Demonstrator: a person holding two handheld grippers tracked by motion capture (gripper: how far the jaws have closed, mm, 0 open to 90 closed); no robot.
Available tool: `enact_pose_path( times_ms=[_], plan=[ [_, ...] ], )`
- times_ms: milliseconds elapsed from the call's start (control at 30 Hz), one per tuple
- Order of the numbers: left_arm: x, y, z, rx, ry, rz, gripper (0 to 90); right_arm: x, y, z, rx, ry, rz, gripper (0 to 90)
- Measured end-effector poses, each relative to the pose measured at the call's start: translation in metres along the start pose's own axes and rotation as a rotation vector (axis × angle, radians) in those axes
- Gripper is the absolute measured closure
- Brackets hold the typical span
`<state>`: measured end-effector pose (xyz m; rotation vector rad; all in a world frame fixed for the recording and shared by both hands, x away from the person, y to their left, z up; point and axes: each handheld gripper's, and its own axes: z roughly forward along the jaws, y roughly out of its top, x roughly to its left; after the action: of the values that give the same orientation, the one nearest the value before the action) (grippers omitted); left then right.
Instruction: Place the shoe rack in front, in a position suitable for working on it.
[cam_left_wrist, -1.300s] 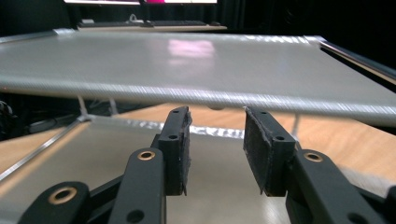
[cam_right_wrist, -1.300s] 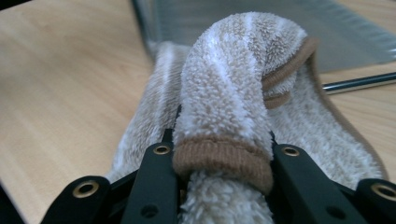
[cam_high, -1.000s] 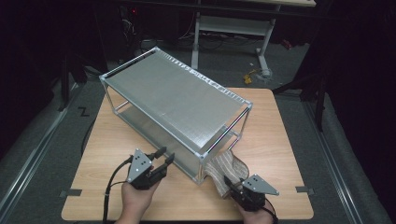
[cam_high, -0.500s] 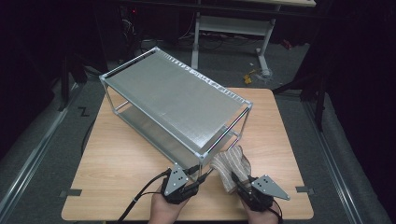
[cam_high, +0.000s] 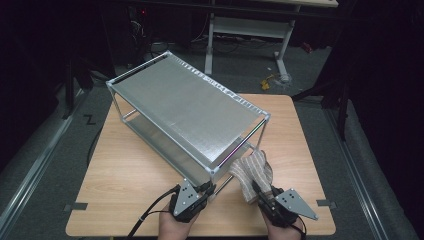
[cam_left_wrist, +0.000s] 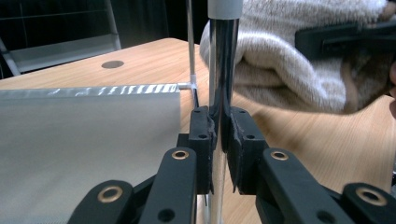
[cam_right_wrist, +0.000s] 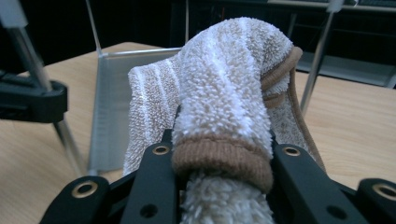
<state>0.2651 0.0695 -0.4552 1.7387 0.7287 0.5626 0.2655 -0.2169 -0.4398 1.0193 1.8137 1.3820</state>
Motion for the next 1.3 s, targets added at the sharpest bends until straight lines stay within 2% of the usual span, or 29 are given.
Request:
enact_pose_path(
  times_ms=[300,600,733,833,1000,1133,1300],
  plan=[
    [0.004,-0.003,-0.012,0.002,0.018,-0.012,80.6,-0.005,0.015,-0.014,-0.081,-0.026,0.014,71.9],
    [0.004,-0.005,-0.019,0.008,0.023,-0.006,80.4,-0.003,0.041,-0.02,-0.158,-0.011,-0.003,71.7],
    [0.004,-0.005,-0.021,0.008,0.021,-0.004,80.3,0.003,0.055,-0.02,-0.198,0.004,-0.029,71.6],
    [0.005,-0.005,-0.022,0.005,0.015,-0.021,80.3,0.008,0.066,-0.019,-0.228,0.018,-0.022,71.6],
    [0.006,-0.005,-0.022,0.005,0.005,-0.019,80.2,0.021,0.081,-0.012,-0.266,0.048,-0.033,71.6],
    [0.007,-0.006,-0.022,0.001,0.002,-0.019,80.2,0.035,0.086,-0.005,-0.276,0.088,-0.045,71.6],
    [0.007,-0.008,-0.023,-0.009,-0.002,-0.031,80.1,0.052,0.086,0.005,-0.258,0.13,-0.063,71.6]
  ],
)
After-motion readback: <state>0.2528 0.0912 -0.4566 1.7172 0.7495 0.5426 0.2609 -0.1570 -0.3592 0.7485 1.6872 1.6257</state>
